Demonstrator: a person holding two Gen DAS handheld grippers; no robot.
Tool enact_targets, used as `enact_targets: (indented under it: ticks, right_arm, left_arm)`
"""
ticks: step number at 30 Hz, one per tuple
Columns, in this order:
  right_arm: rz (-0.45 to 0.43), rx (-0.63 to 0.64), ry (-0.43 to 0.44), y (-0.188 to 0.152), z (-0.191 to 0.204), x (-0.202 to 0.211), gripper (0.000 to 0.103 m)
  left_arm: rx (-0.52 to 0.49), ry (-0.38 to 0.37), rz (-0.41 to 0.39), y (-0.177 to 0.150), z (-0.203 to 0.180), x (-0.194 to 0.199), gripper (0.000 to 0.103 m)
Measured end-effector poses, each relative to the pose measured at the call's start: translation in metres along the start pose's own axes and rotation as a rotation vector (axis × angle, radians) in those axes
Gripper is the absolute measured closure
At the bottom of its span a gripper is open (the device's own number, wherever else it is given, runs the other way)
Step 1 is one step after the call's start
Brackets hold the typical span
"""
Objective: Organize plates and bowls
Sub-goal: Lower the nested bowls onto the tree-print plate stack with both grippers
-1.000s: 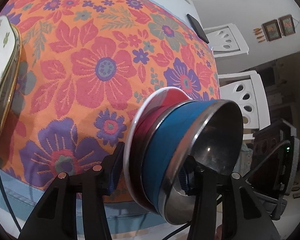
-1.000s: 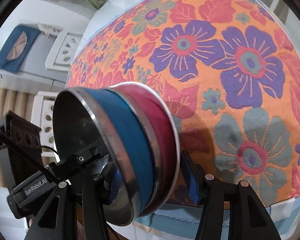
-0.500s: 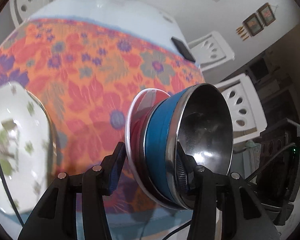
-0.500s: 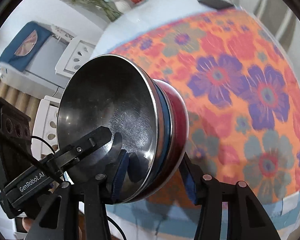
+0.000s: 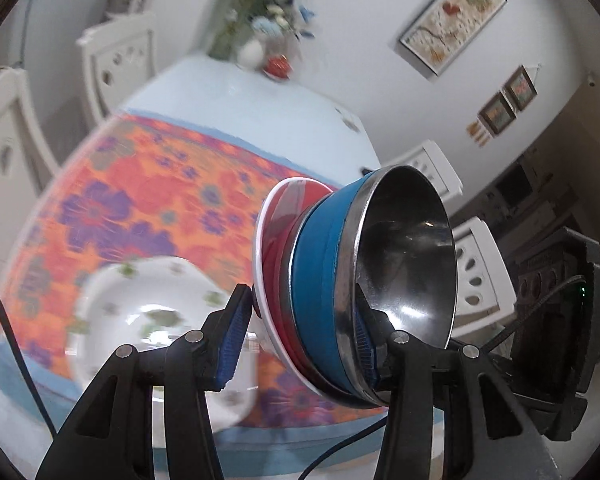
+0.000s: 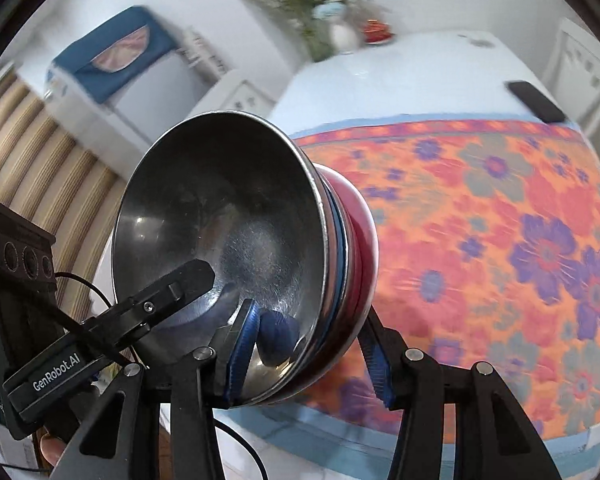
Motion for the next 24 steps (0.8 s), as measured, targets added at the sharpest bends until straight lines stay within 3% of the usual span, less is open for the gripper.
enact_targets:
  ticks: [4, 11, 24]
  right_arm:
    - [0.023, 0.065, 0.025, -0.003, 0.041, -0.024, 0.054]
    - [0.115, 0.081, 0.046, -0.025, 0.07, -0.073, 0.054]
    - [0.2, -0.02, -0.022, -0.052, 0.044, -0.114, 0.054]
  left_arm:
    - [0.001, 0.054, -0.025, 0.002, 0.036, 0.021, 0.06]
    - [0.065, 0.097, 0.005, -0.01, 0.09, 0.023, 0.06]
    - [0.085, 0.054, 0.127, -0.036, 0.124, -0.019, 0.06]
Point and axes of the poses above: each gripper's, at about its wrist camera, not at the fingertips, and x roughly against the way its jaws point, z to its left, y to its top, the point moved 7 cm from there along -x, roughly the way its jaws point, and after that the axes turned 6 degrees about x, right-handed, at the moved point
